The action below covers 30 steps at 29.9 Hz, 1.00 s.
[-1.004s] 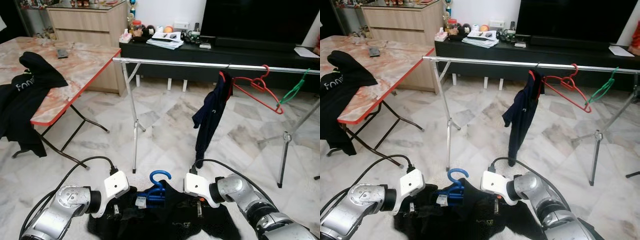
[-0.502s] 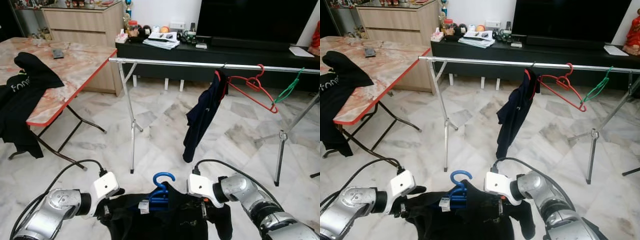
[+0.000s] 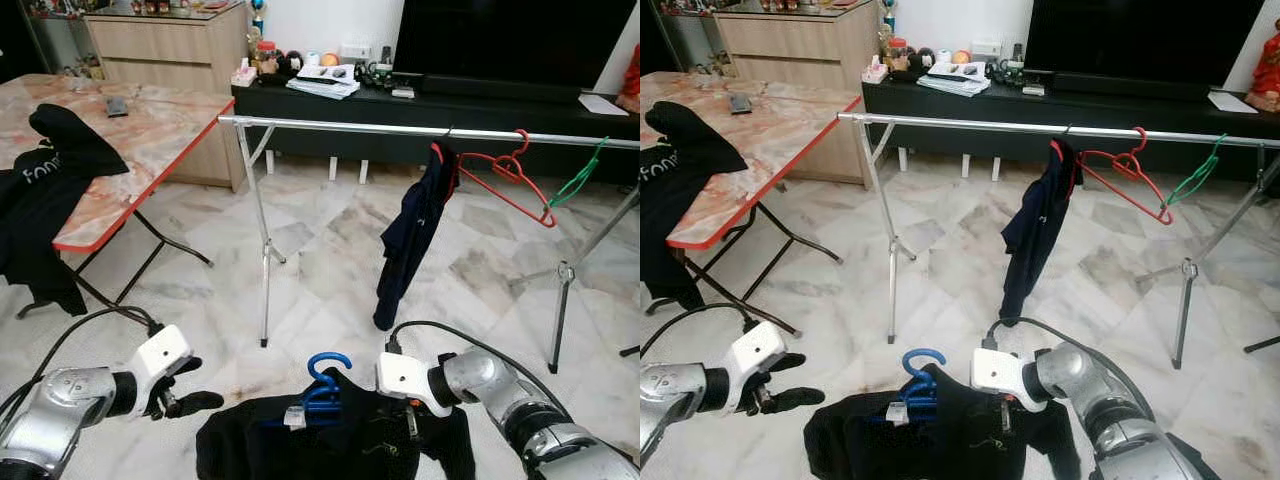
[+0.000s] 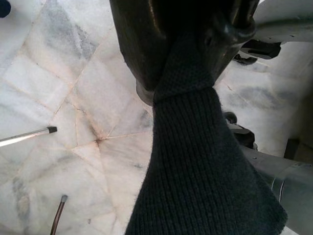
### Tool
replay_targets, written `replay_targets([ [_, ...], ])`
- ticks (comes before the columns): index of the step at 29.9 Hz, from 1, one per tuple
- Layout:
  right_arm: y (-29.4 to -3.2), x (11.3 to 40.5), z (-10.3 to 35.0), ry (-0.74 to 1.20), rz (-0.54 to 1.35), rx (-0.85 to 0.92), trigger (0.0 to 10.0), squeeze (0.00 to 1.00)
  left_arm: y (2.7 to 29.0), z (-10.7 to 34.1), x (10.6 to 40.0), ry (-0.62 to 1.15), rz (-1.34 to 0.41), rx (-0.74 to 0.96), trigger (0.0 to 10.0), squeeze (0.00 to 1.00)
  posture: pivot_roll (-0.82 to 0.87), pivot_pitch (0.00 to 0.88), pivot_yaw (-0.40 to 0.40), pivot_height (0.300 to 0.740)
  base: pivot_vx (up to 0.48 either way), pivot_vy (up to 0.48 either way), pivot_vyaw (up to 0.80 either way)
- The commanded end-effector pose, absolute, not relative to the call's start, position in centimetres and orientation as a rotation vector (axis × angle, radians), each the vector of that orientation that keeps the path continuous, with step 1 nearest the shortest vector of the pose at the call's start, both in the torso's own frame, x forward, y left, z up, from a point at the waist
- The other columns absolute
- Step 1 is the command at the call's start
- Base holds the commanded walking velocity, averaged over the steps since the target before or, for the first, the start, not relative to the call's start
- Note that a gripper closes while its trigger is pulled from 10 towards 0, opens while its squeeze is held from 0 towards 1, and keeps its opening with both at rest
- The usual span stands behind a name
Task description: Hang hanger
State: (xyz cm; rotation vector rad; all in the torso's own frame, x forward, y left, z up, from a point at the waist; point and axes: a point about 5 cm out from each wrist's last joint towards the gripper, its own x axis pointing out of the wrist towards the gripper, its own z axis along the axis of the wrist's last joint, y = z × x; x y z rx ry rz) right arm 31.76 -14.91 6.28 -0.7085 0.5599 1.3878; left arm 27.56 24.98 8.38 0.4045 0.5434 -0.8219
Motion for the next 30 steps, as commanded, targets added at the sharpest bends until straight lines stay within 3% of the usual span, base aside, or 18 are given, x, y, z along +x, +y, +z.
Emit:
replay_targets([
  [1, -14.8, 32.3, 7.1, 0.511, 1.386, -0.746, 0.0, 0.00, 26.0, 7.9, 27.6, 0.601, -0.787, 0.514, 10.0, 0.00, 0.15, 0.029, -0.066, 0.740, 0.000, 0.000, 0.00],
  [15, -14.5, 32.2, 7.1, 0.491, 1.398, -0.744, 0.0, 0.00, 20.7, 7.0, 27.8, 0.521, -0.987, 0.433, 10.0, 0.00, 0.14, 0.022, -0.065, 0.740, 0.000, 0.000, 0.00],
  [30, -13.9, 32.6, 7.2, 0.435, 1.327, -0.741, 0.0, 0.00, 18.8, 6.5, 27.6, 0.515, -1.049, 0.404, 10.0, 0.00, 0.14, 0.015, -0.064, 0.740, 0.000, 0.000, 0.00],
])
